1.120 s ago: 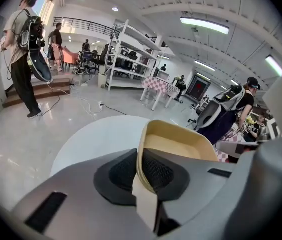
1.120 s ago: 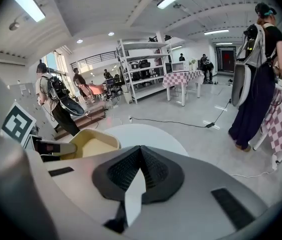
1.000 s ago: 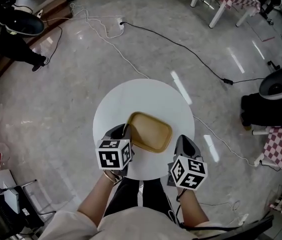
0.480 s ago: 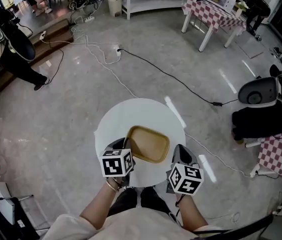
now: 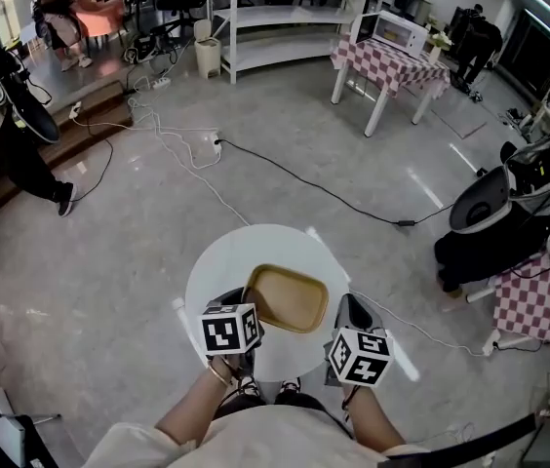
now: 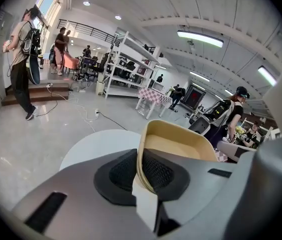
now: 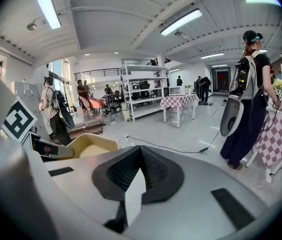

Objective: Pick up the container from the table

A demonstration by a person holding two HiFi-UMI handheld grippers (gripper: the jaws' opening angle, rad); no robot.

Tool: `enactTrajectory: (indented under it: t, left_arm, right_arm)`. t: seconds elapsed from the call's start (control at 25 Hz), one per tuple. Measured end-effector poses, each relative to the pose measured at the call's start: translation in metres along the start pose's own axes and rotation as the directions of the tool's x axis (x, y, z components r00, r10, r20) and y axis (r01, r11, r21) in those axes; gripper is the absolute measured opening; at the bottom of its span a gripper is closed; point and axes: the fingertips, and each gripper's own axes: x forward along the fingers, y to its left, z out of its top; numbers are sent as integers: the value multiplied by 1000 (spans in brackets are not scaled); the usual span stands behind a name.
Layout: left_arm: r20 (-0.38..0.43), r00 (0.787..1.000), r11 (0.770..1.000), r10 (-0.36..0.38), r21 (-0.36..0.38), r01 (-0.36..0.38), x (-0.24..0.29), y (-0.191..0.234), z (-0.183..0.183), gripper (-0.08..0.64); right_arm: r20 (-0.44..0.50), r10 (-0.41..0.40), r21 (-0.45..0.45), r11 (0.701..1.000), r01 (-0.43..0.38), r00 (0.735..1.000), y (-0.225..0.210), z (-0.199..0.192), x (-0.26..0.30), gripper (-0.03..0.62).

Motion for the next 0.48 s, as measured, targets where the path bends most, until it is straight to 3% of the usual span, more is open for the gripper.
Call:
enactTrajectory:
  t: [0.48]
  left_arm:
    - [-48,993,987,-107,112,112,0,-30,-13,40]
  right_arm:
    - [20,-139,46,989,138,990,-17,-16,-43,25]
